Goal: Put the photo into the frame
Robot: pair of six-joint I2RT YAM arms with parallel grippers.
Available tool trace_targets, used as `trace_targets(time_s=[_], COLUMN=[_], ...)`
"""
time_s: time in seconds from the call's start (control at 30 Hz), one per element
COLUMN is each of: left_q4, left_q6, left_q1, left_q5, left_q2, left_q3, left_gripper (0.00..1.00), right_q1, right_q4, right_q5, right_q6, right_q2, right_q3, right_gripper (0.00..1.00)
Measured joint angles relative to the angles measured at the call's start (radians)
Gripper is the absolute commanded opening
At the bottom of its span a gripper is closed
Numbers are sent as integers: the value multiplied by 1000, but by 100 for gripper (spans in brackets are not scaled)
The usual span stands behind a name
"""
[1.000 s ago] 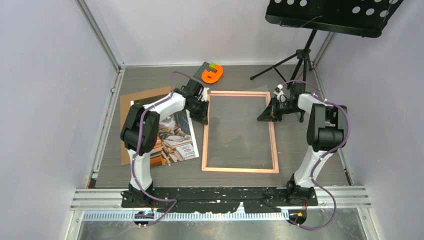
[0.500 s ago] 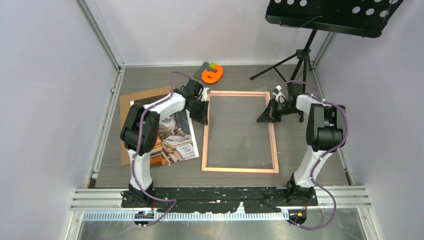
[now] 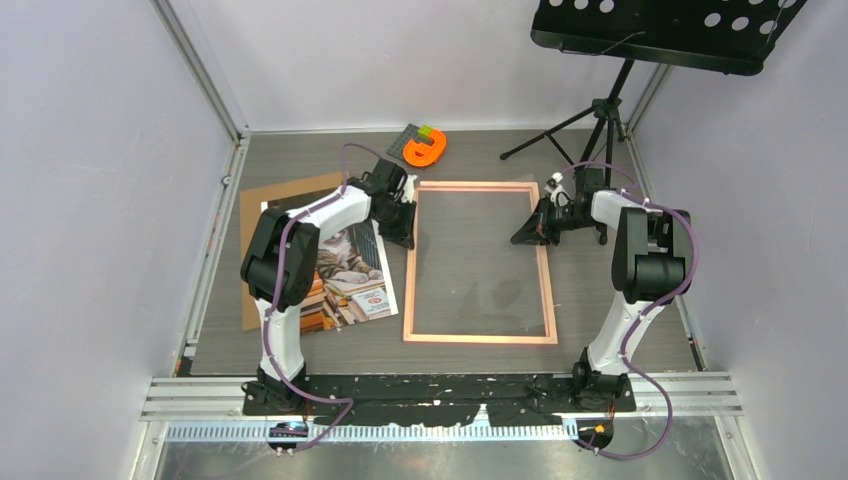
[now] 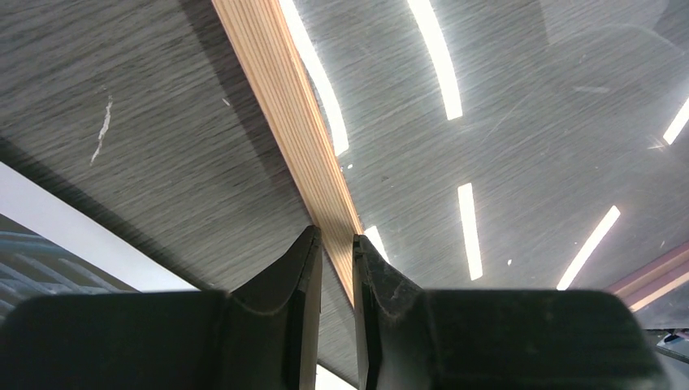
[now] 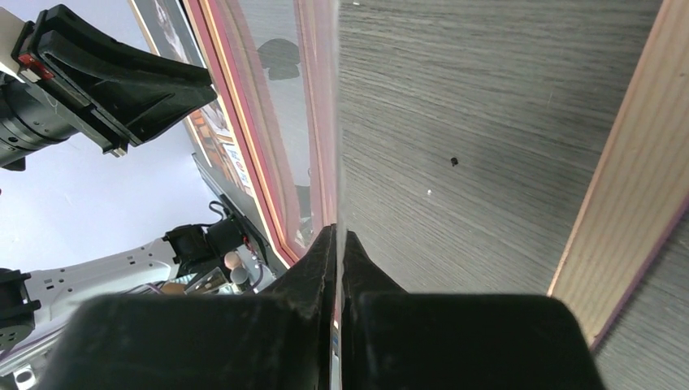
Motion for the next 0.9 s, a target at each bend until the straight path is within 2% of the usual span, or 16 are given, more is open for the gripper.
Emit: trace_targets(time_s=[0.2,0.57,0.9], left_q4=[1,2,1], left_q6=[0,0,1], left_q1=[0,-9,-19], left_q5=[-16,-26,-30], left_q2=[-3,-4,-4], left_q3=[-5,-10,-22], left_gripper=[19,37,41], right_q1=[0,-15,-27], right_q4=[8,14,61], right_q5=[-23,-112,-188], right_q6=[13,28,81], right_q2=[0,0,-10], right_q3=[-1,-2,-27], right_gripper=[6,6,6])
